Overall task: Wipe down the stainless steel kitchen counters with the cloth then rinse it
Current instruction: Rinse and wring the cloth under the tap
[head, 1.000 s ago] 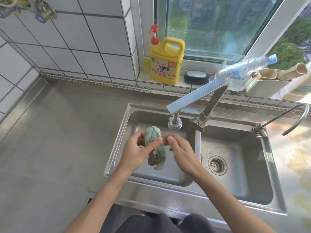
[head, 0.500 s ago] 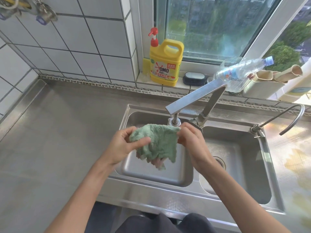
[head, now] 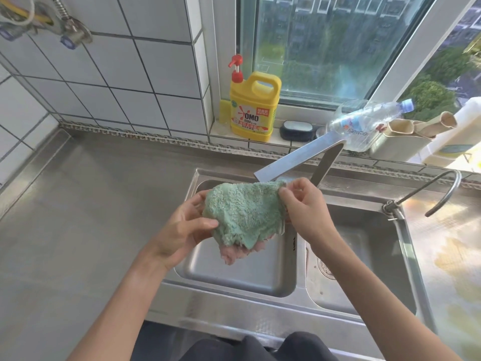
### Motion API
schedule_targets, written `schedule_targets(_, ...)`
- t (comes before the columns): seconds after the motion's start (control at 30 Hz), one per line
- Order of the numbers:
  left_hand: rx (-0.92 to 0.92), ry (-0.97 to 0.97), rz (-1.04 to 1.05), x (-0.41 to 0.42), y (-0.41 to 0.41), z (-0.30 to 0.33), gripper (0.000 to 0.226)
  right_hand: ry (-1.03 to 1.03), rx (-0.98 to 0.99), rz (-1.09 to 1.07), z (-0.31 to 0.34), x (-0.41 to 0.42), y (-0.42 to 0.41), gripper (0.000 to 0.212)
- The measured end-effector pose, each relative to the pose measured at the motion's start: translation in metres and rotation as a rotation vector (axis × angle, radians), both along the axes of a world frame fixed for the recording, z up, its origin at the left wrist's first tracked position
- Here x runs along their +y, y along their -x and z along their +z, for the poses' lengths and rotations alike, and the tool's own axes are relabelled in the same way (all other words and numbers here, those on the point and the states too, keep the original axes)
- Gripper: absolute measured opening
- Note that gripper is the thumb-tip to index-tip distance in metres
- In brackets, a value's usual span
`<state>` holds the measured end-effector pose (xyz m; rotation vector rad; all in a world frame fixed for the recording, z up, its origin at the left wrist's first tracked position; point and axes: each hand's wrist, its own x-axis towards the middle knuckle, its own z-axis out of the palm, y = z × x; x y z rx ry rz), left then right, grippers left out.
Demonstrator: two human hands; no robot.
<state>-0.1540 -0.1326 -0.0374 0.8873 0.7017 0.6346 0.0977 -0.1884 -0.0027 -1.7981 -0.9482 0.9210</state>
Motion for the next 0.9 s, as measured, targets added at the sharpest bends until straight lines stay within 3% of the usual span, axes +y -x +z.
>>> schedule_targets(0.17, 0.080, 0.051, 0.129, -0.007, -0.024, 0.010, 0.054, 0.081, -0.417, 0.151, -0.009, -0.011, 0.011, 0.022)
schedule_targets(0.23, 0.136, 0.042, 0.166, -0.009, -0.032, 0.014, 0.044, 0.007, -0.346, 0.213, -0.006, -0.016, 0.020, 0.035)
schedule_targets(0.33, 0.152, 0.027, 0.132, -0.012, -0.038, 0.020, 0.036, 0.000, -0.084, 0.421, 0.001, -0.021, 0.035, 0.052)
schedule_targets(0.5, 0.229, -0.042, 0.065, -0.009, -0.033, 0.023, 0.030, -0.034, 0.049, 0.440, -0.004, -0.017, 0.033, 0.017)
schedule_targets(0.57, 0.284, -0.126, 0.048, -0.003, -0.024, 0.023, 0.029, -0.039, 0.036, 0.415, -0.001, -0.016, 0.025, 0.009)
schedule_targets(0.63, 0.377, -0.263, 0.029, 0.007, -0.011, 0.024, 0.026, -0.048, -0.037, 0.370, 0.003, -0.014, 0.013, 0.015)
schedule_targets(0.73, 0.742, -0.669, -0.103, 0.025, 0.006, 0.021, 0.019, -0.071, -0.188, 0.348, 0.012, -0.010, -0.002, 0.022)
schedule_targets(0.8, 0.959, -0.886, -0.168, 0.037, 0.010, 0.018, 0.031, -0.100, -0.230, 0.354, 0.016, -0.010, -0.010, 0.023)
schedule_targets(0.83, 0.970, -0.888, -0.174, 0.043, 0.012, 0.019, 0.036, -0.113, -0.217, 0.357, 0.018, -0.010, -0.014, 0.022)
schedule_targets(0.9, 0.746, -0.700, -0.139, 0.053, 0.014, 0.024, 0.040, -0.124, -0.151, 0.356, 0.025, -0.010, -0.025, 0.020)
